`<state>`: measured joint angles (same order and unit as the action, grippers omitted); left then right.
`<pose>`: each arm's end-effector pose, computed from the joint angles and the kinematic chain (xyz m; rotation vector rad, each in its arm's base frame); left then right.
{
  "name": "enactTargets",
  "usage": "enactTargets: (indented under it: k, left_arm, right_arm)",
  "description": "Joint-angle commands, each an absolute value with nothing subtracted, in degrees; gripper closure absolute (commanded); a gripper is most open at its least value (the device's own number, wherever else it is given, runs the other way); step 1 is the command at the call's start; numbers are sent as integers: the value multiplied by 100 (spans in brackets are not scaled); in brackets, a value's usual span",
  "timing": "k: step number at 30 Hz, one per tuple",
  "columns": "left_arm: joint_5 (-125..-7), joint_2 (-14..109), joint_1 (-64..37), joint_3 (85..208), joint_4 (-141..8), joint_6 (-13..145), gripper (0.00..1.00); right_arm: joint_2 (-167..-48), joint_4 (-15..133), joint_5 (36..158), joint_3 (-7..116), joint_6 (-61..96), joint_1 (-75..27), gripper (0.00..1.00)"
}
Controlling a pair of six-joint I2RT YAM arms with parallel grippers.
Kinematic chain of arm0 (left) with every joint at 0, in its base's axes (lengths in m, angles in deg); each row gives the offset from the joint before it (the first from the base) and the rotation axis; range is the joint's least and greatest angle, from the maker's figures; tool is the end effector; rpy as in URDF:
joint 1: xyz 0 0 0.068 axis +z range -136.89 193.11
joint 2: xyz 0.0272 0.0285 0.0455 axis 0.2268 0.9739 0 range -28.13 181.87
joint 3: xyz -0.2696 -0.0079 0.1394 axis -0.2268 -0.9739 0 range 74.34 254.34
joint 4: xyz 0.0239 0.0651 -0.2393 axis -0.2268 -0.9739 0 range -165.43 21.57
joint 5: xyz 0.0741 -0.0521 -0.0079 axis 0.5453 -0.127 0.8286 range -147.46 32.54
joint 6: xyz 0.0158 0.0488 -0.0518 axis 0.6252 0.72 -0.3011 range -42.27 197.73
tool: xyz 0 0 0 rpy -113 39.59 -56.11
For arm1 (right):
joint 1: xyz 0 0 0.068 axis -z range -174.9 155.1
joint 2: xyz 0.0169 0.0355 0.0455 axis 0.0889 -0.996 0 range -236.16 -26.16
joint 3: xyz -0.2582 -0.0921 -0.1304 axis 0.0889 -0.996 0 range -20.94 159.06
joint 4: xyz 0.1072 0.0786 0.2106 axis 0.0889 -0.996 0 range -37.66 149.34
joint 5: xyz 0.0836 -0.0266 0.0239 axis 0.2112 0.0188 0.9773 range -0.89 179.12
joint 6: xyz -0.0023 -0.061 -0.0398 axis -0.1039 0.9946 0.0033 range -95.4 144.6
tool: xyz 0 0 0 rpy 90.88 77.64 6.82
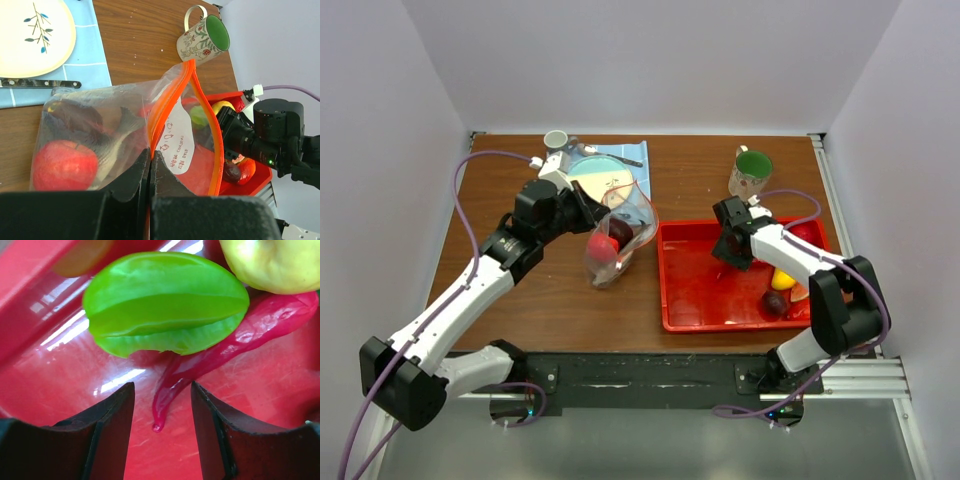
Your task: Place the food in the zip-top bag and seal the zipper
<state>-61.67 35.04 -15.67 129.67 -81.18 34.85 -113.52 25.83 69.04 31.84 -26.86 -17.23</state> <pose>0.2172 -0.1244 0.3578 -0.1986 2.0283 -0.8865 0.2669 0.0870 0.2053 0.7483 2.5218 -0.0667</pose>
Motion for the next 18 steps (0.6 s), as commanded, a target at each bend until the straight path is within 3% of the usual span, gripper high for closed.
enactTargets:
  k: [1, 5, 8, 11, 15, 18]
  left_arm:
    - [-6150, 3392, -1563, 13015, -7898, 3396, 100]
    - [-6177, 3400, -1563, 12989, -7880, 3352, 100]
    - [-6168, 3383, -1563, 12989, -7880, 3352, 100]
    - [-6133, 3365, -1563, 13015, -7924, 3361, 100]
    - [-6080, 3330, -1563, 13015, -7968, 3369, 100]
    - [-6089, 3347, -1563, 12954, -7933, 3325, 100]
  right_arm:
    - [-11221, 2727, 6600, 3013, -2980, -1687, 47]
    - [-11492, 2840, 6582, 2899, -3068, -1687, 48]
    - [-11634, 2876, 6722, 2925, -3059, -1696, 61]
    - [-11520, 2753, 6907, 2951, -2963, -1696, 87]
    - [-10434, 2428, 7267, 2820, -2726, -1696, 100]
    - [-9781, 2103, 7644, 2784, -2576, -1696, 100]
